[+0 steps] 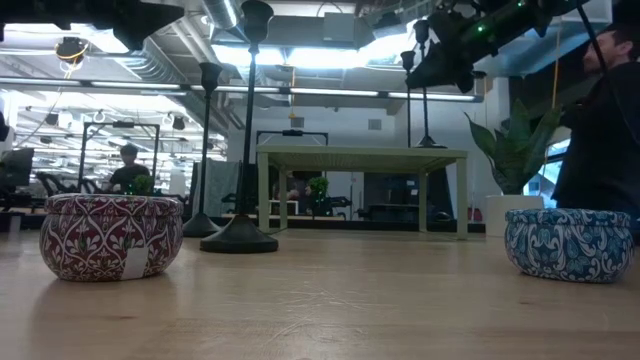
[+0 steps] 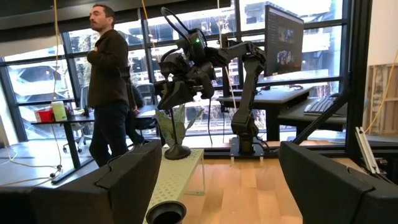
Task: Pick & Place candle stick holders
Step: Align the black candle holder with the black candle holder on the shelf, then put the black candle holder on the shelf
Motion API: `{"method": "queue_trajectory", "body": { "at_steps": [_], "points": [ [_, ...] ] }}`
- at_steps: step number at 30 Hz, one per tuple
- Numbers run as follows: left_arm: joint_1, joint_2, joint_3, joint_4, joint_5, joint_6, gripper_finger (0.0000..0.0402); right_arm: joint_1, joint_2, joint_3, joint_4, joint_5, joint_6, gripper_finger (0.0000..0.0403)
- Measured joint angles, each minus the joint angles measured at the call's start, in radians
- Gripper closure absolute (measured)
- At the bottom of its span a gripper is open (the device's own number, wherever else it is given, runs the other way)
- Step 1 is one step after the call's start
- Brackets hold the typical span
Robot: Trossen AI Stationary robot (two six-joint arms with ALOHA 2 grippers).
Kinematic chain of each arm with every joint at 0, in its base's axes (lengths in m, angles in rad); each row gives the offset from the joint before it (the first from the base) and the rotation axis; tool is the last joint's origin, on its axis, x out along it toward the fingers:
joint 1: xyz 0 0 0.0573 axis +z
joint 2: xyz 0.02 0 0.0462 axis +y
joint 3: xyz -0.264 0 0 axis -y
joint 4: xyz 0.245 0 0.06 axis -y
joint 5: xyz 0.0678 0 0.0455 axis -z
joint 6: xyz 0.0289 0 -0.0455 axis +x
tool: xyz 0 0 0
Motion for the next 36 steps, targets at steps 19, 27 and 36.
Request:
{"method": "queue_trajectory", "body": {
  "at_steps": [19,27,36],
  "points": [
    [0.000,0.000,0.000,-0.001,0.000,-0.001,0.0080,0.000,-0.034,0.000,-0.023,0.002,-0.037,0.0215],
    [0.000,0.000,0.000,-0.001,0.000,-0.001,0.0080,0.000,-0.099,0.000,-0.022,-0.006,-0.056,0.0190],
    [0.000,0.000,0.000,-0.001,0.000,-0.001,0.0080,0.015,-0.171,0.000,-0.061,-0.068,-0.055,0.0168]
  ]
}}
